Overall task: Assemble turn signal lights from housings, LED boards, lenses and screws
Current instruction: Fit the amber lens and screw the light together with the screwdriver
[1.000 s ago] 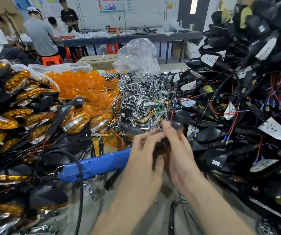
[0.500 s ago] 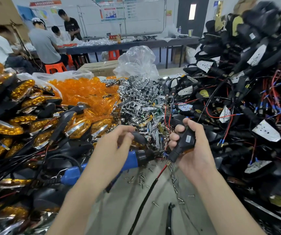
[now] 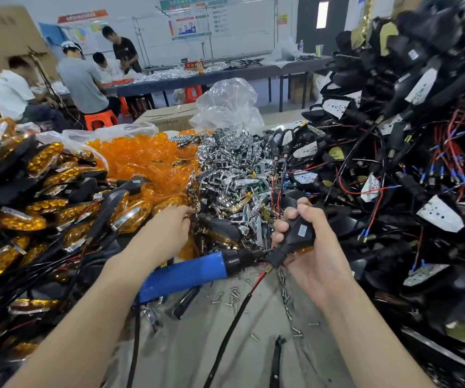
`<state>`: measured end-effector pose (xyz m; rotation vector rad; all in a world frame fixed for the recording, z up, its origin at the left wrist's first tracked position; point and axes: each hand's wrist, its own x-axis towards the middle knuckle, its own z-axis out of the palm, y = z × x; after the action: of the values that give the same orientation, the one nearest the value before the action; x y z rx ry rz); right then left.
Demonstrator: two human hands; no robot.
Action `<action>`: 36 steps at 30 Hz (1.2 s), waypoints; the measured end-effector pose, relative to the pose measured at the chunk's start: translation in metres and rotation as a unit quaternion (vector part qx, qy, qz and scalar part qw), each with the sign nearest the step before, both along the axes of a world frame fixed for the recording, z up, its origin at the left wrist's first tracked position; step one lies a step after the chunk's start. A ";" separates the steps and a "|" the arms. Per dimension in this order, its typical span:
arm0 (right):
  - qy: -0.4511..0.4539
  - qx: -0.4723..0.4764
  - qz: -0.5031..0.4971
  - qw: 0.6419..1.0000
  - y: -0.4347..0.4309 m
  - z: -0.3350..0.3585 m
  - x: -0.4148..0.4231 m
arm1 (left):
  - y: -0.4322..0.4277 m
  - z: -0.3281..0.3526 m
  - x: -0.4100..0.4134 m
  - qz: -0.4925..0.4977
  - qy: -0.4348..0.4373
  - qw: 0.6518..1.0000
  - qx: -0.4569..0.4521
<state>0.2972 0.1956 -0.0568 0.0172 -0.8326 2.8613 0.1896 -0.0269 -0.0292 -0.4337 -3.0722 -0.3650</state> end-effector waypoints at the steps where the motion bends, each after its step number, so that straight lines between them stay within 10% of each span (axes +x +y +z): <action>1: -0.001 -0.005 0.002 1.000 0.001 0.001 0.000 | -0.001 0.000 0.005 -0.004 0.026 1.000 0.006; 12: -0.010 0.024 0.031 0.999 -0.001 0.000 0.004 | -0.010 -0.001 0.017 -0.046 -0.062 0.996 -0.046; 19: -0.007 0.034 0.052 0.998 0.001 -0.001 0.006 | -0.002 0.012 0.074 -0.132 -0.041 0.976 0.167; 26: -0.015 0.029 0.057 0.998 -0.001 0.000 0.007 | 0.009 -0.047 0.138 -0.214 0.013 0.976 -0.031; 36: -0.016 0.047 0.051 0.997 -0.002 -0.005 0.007 | 0.032 -0.052 0.126 -0.186 -0.012 0.982 -0.039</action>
<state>0.3043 0.1941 -0.0614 0.0262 -1.0011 2.9210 0.3153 0.0046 -0.0817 -1.0200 -3.0244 -0.2539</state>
